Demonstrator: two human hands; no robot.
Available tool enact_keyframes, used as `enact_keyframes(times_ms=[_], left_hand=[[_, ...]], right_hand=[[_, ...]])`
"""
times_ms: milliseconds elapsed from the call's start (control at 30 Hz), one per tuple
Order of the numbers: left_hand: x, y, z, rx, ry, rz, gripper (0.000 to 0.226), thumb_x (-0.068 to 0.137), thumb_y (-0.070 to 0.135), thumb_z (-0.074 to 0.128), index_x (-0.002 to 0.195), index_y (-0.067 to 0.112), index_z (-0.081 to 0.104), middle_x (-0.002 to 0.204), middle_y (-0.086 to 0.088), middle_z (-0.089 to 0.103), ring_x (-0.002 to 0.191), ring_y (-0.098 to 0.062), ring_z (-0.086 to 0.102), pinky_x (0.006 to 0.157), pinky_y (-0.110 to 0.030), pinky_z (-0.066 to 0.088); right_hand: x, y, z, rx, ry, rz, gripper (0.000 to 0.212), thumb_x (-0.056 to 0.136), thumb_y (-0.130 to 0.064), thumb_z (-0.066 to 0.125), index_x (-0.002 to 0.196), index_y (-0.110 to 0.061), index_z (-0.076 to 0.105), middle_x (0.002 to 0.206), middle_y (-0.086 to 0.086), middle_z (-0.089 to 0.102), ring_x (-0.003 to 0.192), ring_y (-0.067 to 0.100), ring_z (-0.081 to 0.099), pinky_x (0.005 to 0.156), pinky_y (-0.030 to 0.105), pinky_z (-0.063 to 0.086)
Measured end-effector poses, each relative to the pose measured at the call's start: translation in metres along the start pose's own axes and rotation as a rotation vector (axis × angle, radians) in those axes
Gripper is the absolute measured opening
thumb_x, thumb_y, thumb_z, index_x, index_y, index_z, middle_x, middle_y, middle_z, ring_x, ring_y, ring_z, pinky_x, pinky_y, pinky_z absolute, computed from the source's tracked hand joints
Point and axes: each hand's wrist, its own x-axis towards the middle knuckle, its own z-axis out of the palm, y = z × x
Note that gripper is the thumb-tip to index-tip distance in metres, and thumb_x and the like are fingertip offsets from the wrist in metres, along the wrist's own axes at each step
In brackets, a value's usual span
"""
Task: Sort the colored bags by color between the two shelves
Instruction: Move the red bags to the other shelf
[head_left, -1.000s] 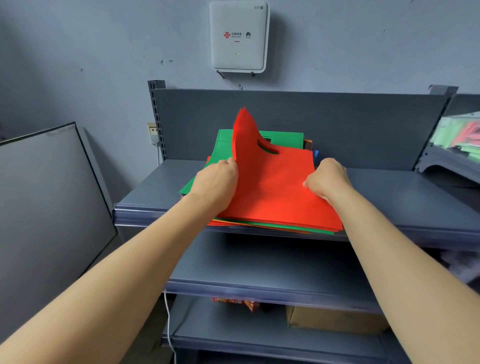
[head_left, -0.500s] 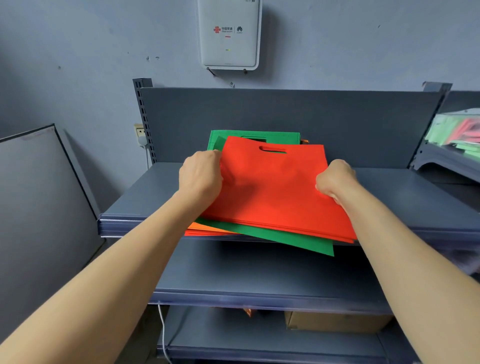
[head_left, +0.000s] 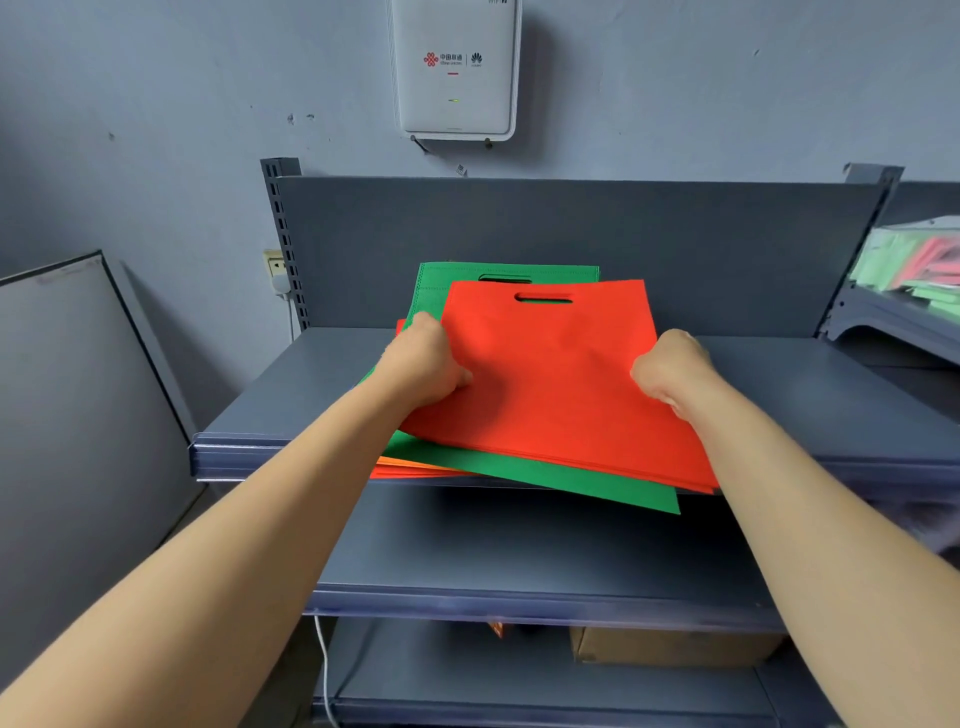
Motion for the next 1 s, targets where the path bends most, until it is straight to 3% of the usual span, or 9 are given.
enact_keyframes(times_ms=[67, 200, 267, 400, 500, 667, 733, 833, 1000], left_hand=[[-0.005, 0.006, 0.0, 0.003, 0.066, 0.102, 0.033, 0.086, 0.009, 0.06, 0.11, 0.002, 0.039, 0.118, -0.024, 0.056, 0.108, -0.038, 0.055, 0.075, -0.036, 0.039], [-0.022, 0.023, 0.004, 0.193, 0.202, 0.332, 0.028, 0.084, -0.006, 0.04, 0.108, 0.005, 0.031, 0.082, -0.018, 0.053, 0.079, -0.04, 0.053, 0.062, -0.038, 0.032], [-0.03, 0.031, 0.006, 0.296, 0.238, 0.423, 0.033, 0.085, -0.006, 0.036, 0.116, 0.005, 0.031, 0.068, -0.008, 0.042, 0.073, -0.038, 0.053, 0.06, -0.039, 0.032], [-0.036, 0.04, 0.007, 0.444, 0.266, 0.537, 0.044, 0.092, -0.002, 0.033, 0.134, 0.008, 0.027, 0.109, -0.012, 0.055, 0.084, -0.04, 0.061, 0.061, -0.041, 0.038], [-0.039, 0.043, 0.005, 0.472, 0.25, 0.569, 0.061, 0.091, -0.003, 0.033, 0.147, 0.017, 0.016, 0.135, -0.01, 0.046, 0.09, -0.039, 0.062, 0.066, -0.044, 0.045], [-0.05, 0.041, -0.011, 0.323, 0.266, 0.493, 0.08, 0.087, -0.004, 0.031, 0.148, 0.04, 0.006, 0.148, -0.012, 0.029, 0.097, -0.043, 0.06, 0.079, -0.047, 0.047], [-0.055, 0.04, -0.023, 0.263, 0.315, 0.401, 0.075, 0.084, -0.005, 0.033, 0.147, 0.033, 0.02, 0.145, -0.013, 0.031, 0.098, -0.044, 0.058, 0.082, -0.048, 0.046], [-0.066, 0.036, -0.042, 0.254, 0.403, 0.297, 0.04, 0.083, -0.004, 0.036, 0.119, 0.006, 0.051, 0.13, -0.015, 0.038, 0.088, -0.043, 0.057, 0.073, -0.045, 0.045], [-0.103, 0.018, -0.066, 0.283, 0.522, 0.141, 0.017, 0.081, -0.007, 0.038, 0.094, 0.0, 0.045, 0.116, -0.018, 0.04, 0.074, -0.041, 0.051, 0.06, -0.044, 0.035]], right_hand=[[-0.002, -0.003, -0.001, 0.01, 0.008, -0.008, 0.017, 0.086, 0.0, 0.044, 0.07, -0.006, 0.045, 0.093, 0.015, 0.053, 0.077, 0.032, 0.052, 0.053, 0.028, 0.037], [-0.002, -0.012, -0.006, 0.009, 0.103, -0.001, 0.031, 0.089, -0.007, 0.049, 0.119, 0.002, 0.051, 0.122, 0.019, 0.057, 0.109, 0.038, 0.056, 0.069, 0.032, 0.038], [-0.002, -0.014, -0.009, -0.012, 0.121, -0.013, 0.035, 0.09, -0.008, 0.05, 0.124, 0.002, 0.047, 0.126, 0.019, 0.054, 0.113, 0.038, 0.054, 0.071, 0.033, 0.038], [-0.008, -0.017, -0.015, -0.05, 0.11, -0.094, 0.03, 0.09, -0.003, 0.045, 0.118, 0.002, 0.049, 0.125, 0.021, 0.053, 0.112, 0.039, 0.053, 0.075, 0.034, 0.041], [-0.015, -0.02, -0.02, -0.028, 0.128, -0.147, 0.029, 0.088, -0.001, 0.043, 0.116, 0.0, 0.049, 0.125, 0.022, 0.054, 0.114, 0.039, 0.051, 0.08, 0.036, 0.043], [-0.029, -0.029, -0.038, 0.046, 0.189, -0.236, 0.051, 0.088, 0.002, 0.04, 0.137, -0.009, 0.036, 0.13, 0.019, 0.051, 0.119, 0.038, 0.049, 0.09, 0.039, 0.042], [-0.036, -0.036, -0.047, 0.058, 0.211, -0.311, 0.057, 0.087, 0.003, 0.041, 0.142, -0.012, 0.033, 0.133, 0.017, 0.05, 0.122, 0.036, 0.047, 0.095, 0.039, 0.041], [-0.049, -0.049, -0.052, 0.034, 0.224, -0.463, 0.049, 0.086, 0.001, 0.043, 0.134, -0.01, 0.048, 0.133, 0.015, 0.05, 0.12, 0.035, 0.048, 0.097, 0.036, 0.039], [-0.086, -0.072, -0.044, 0.022, 0.168, -0.645, 0.036, 0.087, 0.0, 0.045, 0.12, -0.006, 0.058, 0.126, 0.015, 0.049, 0.109, 0.037, 0.053, 0.089, 0.037, 0.042]])
